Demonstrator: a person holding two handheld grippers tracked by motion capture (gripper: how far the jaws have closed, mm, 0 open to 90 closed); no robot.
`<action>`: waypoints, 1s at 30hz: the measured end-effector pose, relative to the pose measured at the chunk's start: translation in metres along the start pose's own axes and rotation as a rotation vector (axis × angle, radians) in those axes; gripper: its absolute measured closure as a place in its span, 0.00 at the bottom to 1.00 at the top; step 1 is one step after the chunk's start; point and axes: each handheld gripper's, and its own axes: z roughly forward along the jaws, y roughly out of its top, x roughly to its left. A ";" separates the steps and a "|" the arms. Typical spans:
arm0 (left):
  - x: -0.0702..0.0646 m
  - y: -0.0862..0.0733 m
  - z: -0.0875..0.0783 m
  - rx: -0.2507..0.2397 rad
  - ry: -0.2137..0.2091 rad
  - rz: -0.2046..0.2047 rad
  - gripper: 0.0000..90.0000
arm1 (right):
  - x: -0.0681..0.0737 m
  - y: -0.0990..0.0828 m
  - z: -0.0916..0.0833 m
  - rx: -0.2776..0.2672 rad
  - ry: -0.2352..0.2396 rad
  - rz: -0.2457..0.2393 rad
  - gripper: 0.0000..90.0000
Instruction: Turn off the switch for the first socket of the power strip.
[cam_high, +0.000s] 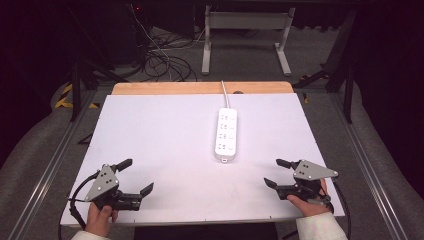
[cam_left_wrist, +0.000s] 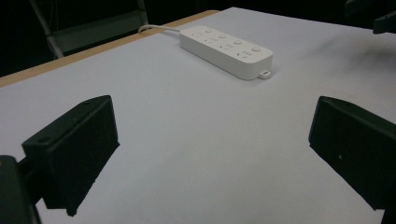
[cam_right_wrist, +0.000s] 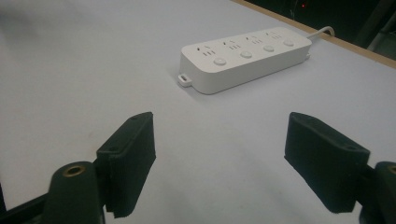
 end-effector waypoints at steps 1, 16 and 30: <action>-0.002 0.000 0.000 -0.002 0.005 -0.005 0.02 | 0.000 0.000 0.000 0.001 -0.001 -0.002 0.27; -0.004 0.001 -0.002 -0.005 0.035 0.017 0.02 | 0.003 0.004 -0.001 0.021 -0.012 -0.008 0.27; -0.006 0.002 -0.001 0.002 0.017 0.032 0.02 | -0.001 0.017 0.003 0.045 0.001 0.010 0.28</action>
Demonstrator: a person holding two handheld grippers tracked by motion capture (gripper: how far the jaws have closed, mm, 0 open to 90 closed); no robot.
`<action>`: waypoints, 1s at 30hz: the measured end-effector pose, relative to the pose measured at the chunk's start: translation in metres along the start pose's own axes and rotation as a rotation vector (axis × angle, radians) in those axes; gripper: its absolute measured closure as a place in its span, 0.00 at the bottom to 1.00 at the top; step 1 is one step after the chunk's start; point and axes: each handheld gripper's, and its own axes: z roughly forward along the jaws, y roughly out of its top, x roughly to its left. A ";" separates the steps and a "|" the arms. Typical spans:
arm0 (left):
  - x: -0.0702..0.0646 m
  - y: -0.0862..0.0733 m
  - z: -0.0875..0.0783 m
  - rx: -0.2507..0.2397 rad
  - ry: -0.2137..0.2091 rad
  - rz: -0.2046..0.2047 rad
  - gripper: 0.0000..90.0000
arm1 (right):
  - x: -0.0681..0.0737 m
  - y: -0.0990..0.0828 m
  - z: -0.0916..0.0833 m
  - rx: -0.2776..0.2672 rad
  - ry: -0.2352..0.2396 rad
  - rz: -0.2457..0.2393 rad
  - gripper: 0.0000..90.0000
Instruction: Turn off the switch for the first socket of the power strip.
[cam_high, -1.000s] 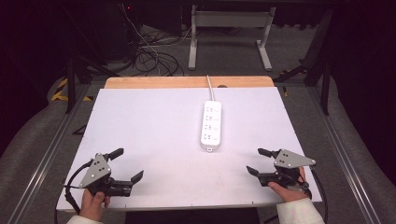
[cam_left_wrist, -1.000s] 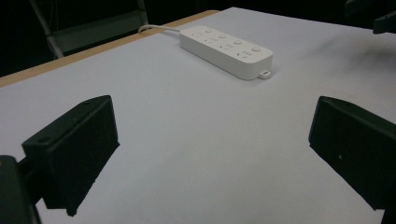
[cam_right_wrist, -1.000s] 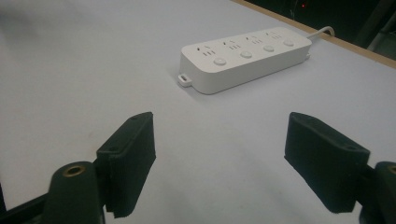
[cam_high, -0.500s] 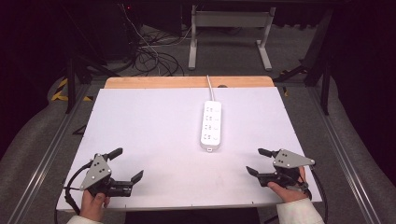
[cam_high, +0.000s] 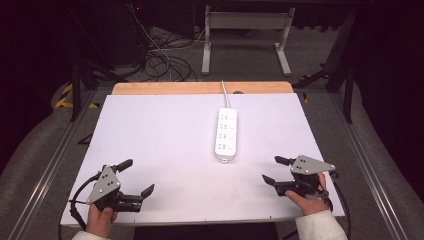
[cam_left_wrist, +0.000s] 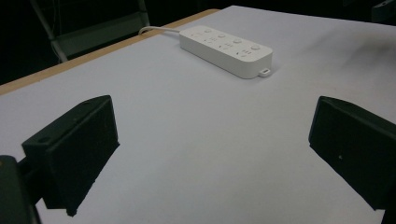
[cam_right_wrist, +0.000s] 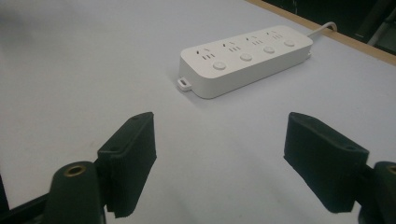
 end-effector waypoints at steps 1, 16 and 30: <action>-0.001 0.000 0.000 -0.001 0.003 0.002 0.02 | 0.000 0.002 0.001 0.007 0.001 -0.004 0.29; -0.001 0.001 0.001 0.020 -0.002 0.016 0.02 | -0.006 0.040 0.007 0.006 0.012 -0.041 0.33; -0.001 0.000 0.001 0.021 -0.001 0.007 0.02 | -0.012 0.057 0.012 0.023 0.035 -0.034 0.38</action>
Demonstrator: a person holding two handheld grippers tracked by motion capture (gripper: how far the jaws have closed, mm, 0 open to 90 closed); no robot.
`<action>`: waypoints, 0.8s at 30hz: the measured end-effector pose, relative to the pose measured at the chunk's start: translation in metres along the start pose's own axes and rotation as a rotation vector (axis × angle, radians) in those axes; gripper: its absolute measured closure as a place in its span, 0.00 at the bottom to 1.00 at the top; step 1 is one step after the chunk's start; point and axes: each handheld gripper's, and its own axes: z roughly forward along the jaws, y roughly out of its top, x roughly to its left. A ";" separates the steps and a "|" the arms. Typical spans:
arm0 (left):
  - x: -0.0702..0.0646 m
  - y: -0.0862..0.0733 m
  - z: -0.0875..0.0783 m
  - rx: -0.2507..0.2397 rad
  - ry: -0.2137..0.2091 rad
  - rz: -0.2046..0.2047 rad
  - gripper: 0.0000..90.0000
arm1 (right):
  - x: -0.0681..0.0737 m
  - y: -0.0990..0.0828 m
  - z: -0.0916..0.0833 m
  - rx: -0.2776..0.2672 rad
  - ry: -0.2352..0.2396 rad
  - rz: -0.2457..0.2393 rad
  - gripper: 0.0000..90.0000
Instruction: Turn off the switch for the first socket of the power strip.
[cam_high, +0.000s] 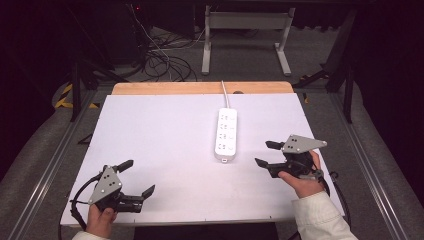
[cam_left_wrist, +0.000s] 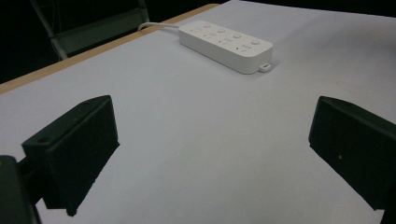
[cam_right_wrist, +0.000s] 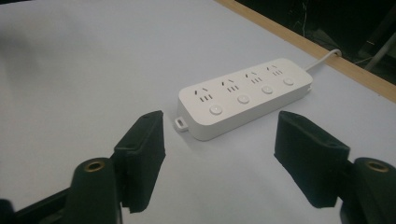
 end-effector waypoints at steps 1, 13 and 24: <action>0.000 0.000 0.000 0.002 0.001 0.005 0.02 | 0.000 0.000 0.000 0.000 0.000 0.000 0.38; 0.000 0.000 0.000 0.000 0.008 0.006 0.02 | -0.012 0.027 0.008 0.064 0.064 0.035 0.53; 0.000 0.000 0.000 -0.001 0.010 0.000 0.02 | -0.021 0.040 0.025 0.071 0.029 0.031 0.73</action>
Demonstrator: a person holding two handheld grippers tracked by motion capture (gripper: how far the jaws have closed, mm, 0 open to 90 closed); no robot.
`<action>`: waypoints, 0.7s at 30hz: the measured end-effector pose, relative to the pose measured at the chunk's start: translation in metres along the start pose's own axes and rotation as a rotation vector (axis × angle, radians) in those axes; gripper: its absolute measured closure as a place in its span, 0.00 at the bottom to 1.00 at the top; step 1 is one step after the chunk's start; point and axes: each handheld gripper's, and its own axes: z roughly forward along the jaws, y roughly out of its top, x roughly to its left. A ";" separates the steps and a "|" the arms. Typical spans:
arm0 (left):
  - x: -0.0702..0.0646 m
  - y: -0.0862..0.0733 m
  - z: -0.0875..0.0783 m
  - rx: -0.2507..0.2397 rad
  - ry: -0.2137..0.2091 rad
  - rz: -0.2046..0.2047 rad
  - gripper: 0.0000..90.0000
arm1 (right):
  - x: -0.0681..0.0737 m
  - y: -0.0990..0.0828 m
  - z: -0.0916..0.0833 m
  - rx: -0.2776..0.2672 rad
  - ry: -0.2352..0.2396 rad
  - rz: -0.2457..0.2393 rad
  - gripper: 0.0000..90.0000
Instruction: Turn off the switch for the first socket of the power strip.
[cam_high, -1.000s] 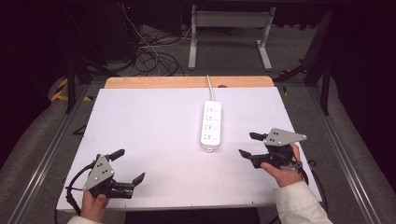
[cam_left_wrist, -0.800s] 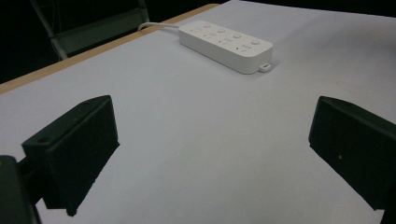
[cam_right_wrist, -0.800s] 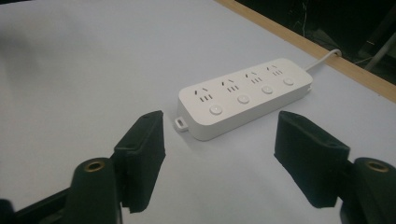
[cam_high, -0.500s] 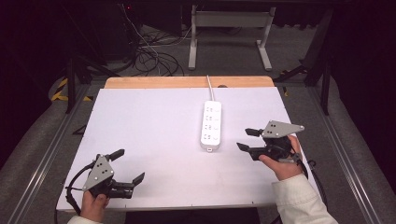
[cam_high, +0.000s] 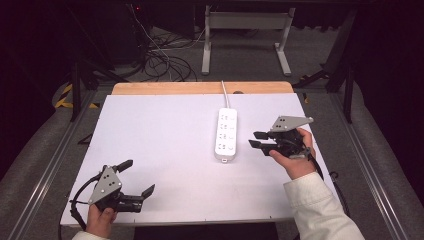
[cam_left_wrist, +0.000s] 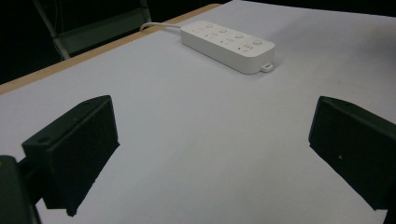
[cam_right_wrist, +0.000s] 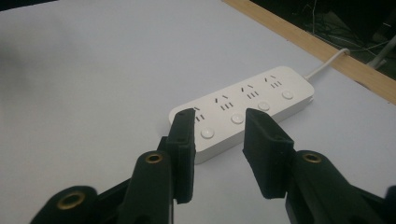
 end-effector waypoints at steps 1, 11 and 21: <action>0.000 0.000 0.000 0.000 0.000 0.000 0.02 | 0.000 0.000 0.000 0.000 0.000 0.000 0.73; 0.000 0.000 0.001 0.007 0.006 0.001 0.02 | -0.014 0.017 0.015 0.043 -0.024 0.025 0.91; 0.000 0.000 0.001 0.007 0.008 0.003 0.02 | -0.025 0.027 0.029 0.067 -0.053 0.038 1.00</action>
